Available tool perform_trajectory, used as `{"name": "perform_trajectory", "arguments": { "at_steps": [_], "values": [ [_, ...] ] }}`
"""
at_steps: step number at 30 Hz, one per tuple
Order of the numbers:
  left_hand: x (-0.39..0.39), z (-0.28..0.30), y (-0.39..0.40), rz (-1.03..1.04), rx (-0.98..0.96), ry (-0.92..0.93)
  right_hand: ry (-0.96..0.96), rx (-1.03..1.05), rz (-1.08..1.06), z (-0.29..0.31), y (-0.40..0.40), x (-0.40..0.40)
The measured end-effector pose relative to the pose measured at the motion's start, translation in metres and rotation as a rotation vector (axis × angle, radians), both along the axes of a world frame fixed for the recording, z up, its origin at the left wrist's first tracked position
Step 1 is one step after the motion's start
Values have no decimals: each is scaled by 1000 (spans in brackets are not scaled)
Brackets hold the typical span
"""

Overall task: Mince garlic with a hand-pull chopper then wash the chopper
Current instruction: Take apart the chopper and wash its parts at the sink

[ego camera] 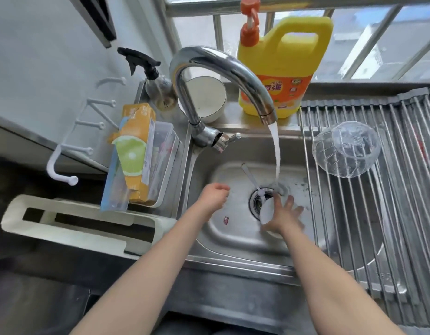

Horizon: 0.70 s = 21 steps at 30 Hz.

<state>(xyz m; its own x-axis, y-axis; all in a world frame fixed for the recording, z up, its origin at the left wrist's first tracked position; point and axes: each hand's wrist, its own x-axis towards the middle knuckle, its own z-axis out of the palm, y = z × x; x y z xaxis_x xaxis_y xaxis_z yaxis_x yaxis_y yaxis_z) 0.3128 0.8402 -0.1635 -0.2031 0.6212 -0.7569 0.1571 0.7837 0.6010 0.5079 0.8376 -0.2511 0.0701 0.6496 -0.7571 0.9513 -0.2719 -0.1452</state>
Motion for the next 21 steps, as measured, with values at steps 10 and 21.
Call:
{"name": "perform_trajectory", "arguments": {
  "at_steps": [10, 21],
  "values": [
    [38, 54, 9, 30, 23, -317, 556, 351, -592, 120, 38, -40],
    [50, 109, 50, -252, 409, 253, 682, 402, -626, 195, 64, -8]
  ]
}}
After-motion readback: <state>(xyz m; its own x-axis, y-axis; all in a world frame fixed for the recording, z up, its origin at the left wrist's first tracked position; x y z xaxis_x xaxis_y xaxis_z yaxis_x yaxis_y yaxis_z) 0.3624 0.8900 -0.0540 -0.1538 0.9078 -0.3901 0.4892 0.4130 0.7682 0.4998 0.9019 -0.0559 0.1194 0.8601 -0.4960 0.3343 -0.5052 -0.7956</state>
